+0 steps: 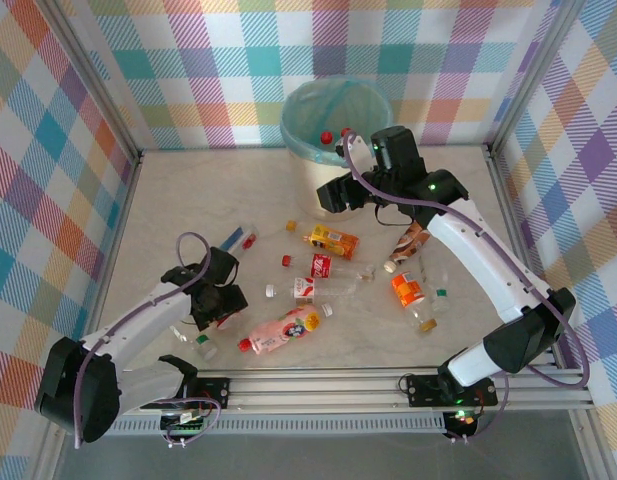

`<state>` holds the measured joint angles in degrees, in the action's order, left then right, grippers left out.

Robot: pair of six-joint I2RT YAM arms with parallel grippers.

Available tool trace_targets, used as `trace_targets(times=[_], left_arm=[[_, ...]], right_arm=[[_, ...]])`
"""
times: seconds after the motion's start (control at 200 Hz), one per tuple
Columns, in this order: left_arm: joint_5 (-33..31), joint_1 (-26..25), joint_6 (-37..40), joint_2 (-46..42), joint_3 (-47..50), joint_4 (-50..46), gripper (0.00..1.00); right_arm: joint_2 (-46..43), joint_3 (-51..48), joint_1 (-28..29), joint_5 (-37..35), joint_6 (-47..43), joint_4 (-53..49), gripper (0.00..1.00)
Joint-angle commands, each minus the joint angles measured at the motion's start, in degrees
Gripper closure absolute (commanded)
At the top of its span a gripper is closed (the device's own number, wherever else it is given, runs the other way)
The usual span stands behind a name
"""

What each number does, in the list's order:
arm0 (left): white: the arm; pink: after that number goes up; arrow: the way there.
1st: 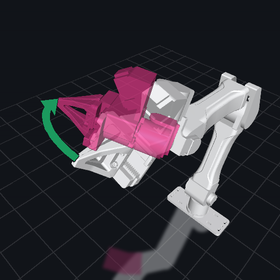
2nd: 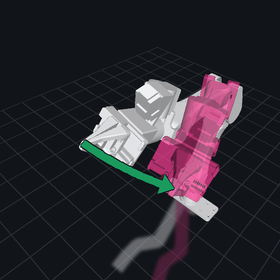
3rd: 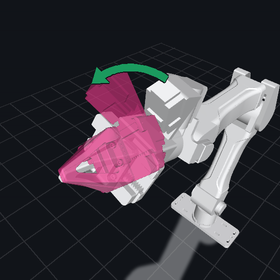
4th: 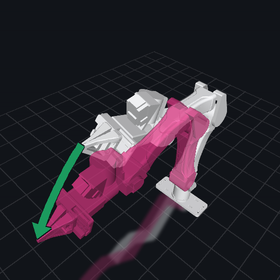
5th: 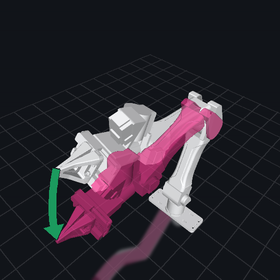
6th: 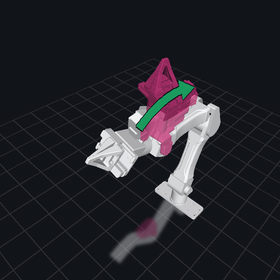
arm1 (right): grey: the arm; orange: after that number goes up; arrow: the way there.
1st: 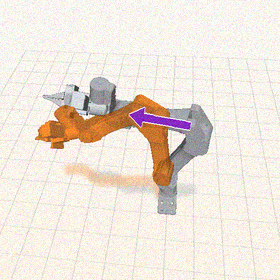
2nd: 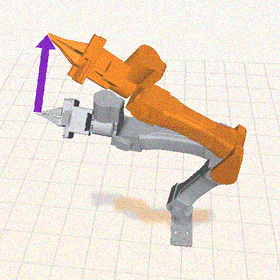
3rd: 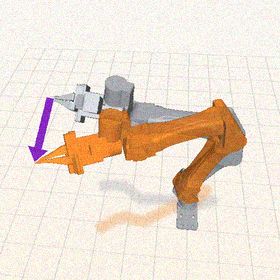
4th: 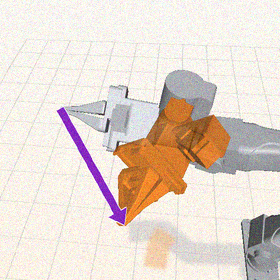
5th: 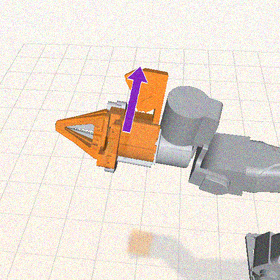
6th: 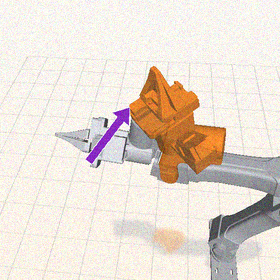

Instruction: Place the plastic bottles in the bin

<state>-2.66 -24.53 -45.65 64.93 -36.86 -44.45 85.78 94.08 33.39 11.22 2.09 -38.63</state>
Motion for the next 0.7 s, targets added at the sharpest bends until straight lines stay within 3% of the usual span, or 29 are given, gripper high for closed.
trace_targets(times=[0.0,0.375,0.695], left_arm=[[0.44,0.98,-0.66,1.2,1.85,1.52,0.24],[0.05,1.02,0.08,1.72,1.15,2.17,0.36],[-7.13,0.98,1.06,-8.06,-5.64,-7.5,0.4]], right_arm=[[-0.02,-1.0,0.19,0.58,-1.47,-0.2,0.29],[-0.06,-0.84,0.18,0.38,-1.81,-0.67,0.28],[-1.03,0.64,0.19,0.72,-1.23,-0.74,0.28]])
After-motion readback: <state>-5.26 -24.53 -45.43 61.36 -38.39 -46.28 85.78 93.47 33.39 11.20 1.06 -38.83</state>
